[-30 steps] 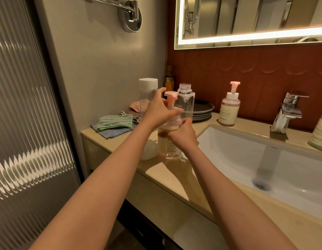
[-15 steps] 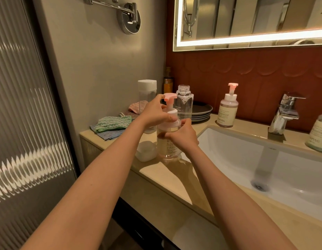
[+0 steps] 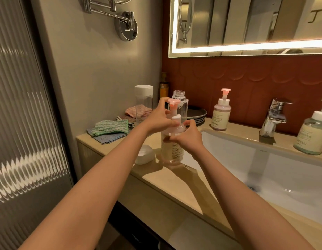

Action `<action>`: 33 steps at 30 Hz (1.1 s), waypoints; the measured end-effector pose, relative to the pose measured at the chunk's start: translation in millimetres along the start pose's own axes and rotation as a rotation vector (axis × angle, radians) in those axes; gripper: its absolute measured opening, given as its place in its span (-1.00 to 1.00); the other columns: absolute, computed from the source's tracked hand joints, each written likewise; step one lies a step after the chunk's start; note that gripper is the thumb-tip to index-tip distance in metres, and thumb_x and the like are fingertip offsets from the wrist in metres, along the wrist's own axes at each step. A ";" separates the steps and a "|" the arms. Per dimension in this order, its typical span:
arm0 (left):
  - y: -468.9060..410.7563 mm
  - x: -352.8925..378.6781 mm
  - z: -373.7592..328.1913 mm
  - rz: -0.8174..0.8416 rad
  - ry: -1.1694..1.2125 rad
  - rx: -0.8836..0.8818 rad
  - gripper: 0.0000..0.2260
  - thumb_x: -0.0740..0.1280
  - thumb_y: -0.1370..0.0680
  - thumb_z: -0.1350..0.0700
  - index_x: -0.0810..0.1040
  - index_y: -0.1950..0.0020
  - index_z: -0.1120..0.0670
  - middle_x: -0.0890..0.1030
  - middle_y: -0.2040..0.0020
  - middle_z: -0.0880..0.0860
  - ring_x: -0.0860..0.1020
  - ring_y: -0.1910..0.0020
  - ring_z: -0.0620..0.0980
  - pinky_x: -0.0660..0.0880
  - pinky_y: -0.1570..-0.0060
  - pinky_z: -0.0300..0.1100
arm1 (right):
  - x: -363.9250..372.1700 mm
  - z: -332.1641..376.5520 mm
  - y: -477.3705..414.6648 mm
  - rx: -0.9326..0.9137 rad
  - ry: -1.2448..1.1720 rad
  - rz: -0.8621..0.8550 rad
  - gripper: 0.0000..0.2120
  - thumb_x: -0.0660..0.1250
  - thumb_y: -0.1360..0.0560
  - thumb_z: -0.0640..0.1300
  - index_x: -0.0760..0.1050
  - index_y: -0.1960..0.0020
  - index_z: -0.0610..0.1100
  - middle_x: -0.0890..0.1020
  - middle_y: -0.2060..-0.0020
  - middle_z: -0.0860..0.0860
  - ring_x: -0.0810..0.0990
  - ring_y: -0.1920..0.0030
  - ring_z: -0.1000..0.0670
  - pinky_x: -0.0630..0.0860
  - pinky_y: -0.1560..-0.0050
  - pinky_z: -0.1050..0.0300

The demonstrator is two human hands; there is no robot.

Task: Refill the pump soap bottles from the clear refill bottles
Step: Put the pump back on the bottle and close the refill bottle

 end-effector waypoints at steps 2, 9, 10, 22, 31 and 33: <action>-3.4 12.1 -6.1 0.020 0.030 -0.002 -0.30 0.40 -0.46 0.18 0.05 -0.44 -0.02 0.39 -0.23 0.08 0.41 -0.27 0.10 0.41 -0.25 0.04 | -12.5 -4.6 1.2 0.009 0.013 -0.041 -0.20 0.58 -0.22 -0.02 0.21 -0.30 -0.09 0.47 -0.14 -0.03 0.44 -0.03 0.00 0.45 -0.01 0.07; -16.7 64.6 -31.7 0.046 0.199 -0.070 -0.25 0.31 -0.54 0.01 -0.16 -0.52 0.02 0.21 -0.47 0.20 0.30 -0.39 0.15 0.26 -0.32 0.04 | -67.7 -29.5 1.0 0.090 0.030 -0.200 -0.25 0.57 -0.25 -0.05 0.21 -0.27 -0.12 0.43 -0.15 -0.07 0.44 -0.14 -0.09 0.46 -0.09 -0.02; -17.2 73.5 -32.6 0.051 0.199 -0.103 -0.28 0.27 -0.56 -0.03 -0.16 -0.52 0.04 0.20 -0.48 0.18 0.27 -0.41 0.15 0.24 -0.34 0.05 | -75.7 -33.7 -0.4 0.110 0.025 -0.227 -0.26 0.57 -0.25 -0.06 0.21 -0.25 -0.13 0.44 -0.12 -0.07 0.45 -0.14 -0.09 0.47 -0.09 -0.03; -93.1 197.1 -18.9 0.284 0.395 -0.407 -0.41 -0.11 -0.58 -0.28 0.29 -0.42 0.06 0.40 -0.37 0.12 0.48 -0.17 0.09 0.41 -0.10 -0.04 | -179.0 -91.8 -65.9 0.260 0.090 -0.590 -0.23 0.58 -0.23 0.04 0.20 -0.20 -0.23 0.39 0.08 -0.04 0.43 0.04 -0.07 0.39 0.10 0.05; -159.3 254.2 -25.9 0.244 0.671 -0.387 -0.51 -0.05 -0.61 -0.19 0.25 -0.45 0.03 0.32 -0.43 0.09 0.32 -0.39 0.14 0.30 -0.26 0.01 | -209.9 -137.3 -128.1 0.197 0.070 -0.737 -0.35 0.56 -0.27 -0.02 0.19 -0.11 -0.15 0.42 0.11 -0.02 0.47 0.12 -0.03 0.37 0.20 0.12; -167.0 260.5 -28.1 0.258 0.712 -0.355 -0.53 -0.07 -0.63 -0.15 0.23 -0.46 0.03 0.29 -0.45 0.09 0.29 -0.41 0.14 0.26 -0.31 0.01 | -211.7 -145.2 -135.3 0.211 0.034 -0.750 -0.34 0.56 -0.28 -0.04 0.20 -0.14 -0.17 0.43 0.08 -0.05 0.47 0.12 -0.03 0.35 0.21 0.13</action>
Point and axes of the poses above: each hand's wrist, its own y-axis away from the middle knuckle, its own x-axis out of the palm, z = x × y, the point moved 6 cm from there along -y, towards the middle knuckle
